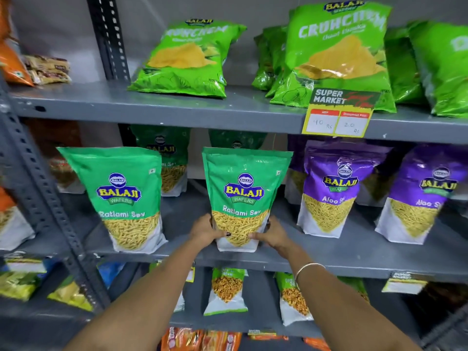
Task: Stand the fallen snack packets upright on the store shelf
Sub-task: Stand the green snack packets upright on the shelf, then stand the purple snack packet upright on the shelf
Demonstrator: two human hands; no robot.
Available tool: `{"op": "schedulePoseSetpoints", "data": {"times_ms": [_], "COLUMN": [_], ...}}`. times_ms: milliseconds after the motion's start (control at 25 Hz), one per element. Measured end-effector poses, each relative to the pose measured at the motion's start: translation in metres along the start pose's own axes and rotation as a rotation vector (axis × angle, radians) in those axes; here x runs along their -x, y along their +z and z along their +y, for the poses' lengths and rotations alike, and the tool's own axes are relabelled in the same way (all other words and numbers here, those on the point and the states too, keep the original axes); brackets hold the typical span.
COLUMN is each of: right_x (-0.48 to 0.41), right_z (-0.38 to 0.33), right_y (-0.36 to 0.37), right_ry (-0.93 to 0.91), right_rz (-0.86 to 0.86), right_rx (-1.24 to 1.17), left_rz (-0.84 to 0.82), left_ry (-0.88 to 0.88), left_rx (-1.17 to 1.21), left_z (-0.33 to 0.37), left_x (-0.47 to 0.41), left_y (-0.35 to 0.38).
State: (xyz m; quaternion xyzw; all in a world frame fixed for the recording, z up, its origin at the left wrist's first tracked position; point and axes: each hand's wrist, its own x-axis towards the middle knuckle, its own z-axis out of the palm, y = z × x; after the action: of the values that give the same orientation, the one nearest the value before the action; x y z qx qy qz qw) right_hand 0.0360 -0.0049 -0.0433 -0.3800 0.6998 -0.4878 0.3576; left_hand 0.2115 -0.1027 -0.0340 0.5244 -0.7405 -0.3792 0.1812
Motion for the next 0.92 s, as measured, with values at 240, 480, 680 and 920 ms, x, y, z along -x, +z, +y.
{"op": "schedulePoseSetpoints", "data": {"times_ms": [240,480,680,920], "right_x": [0.025,0.027,0.030,0.024], "right_z": [-0.004,-0.003,-0.001,0.007], "right_y": [0.005,0.007,0.004,-0.056], "right_ry": [0.026,0.072,0.116,0.186], "right_rz": [0.003,0.019,-0.001,0.172], "right_rx": [0.036,0.071,0.056,0.249], "left_rz": [-0.009,-0.024,-0.106,-0.579], "left_ry": [0.028,0.043,0.053,-0.256], "left_rx": [-0.062,-0.038,-0.096,-0.700], "left_z": [-0.003,-0.004,-0.003,0.044], "left_x": [0.014,0.019,0.022,0.034], "left_y": [-0.004,-0.005,-0.010,-0.008]}}
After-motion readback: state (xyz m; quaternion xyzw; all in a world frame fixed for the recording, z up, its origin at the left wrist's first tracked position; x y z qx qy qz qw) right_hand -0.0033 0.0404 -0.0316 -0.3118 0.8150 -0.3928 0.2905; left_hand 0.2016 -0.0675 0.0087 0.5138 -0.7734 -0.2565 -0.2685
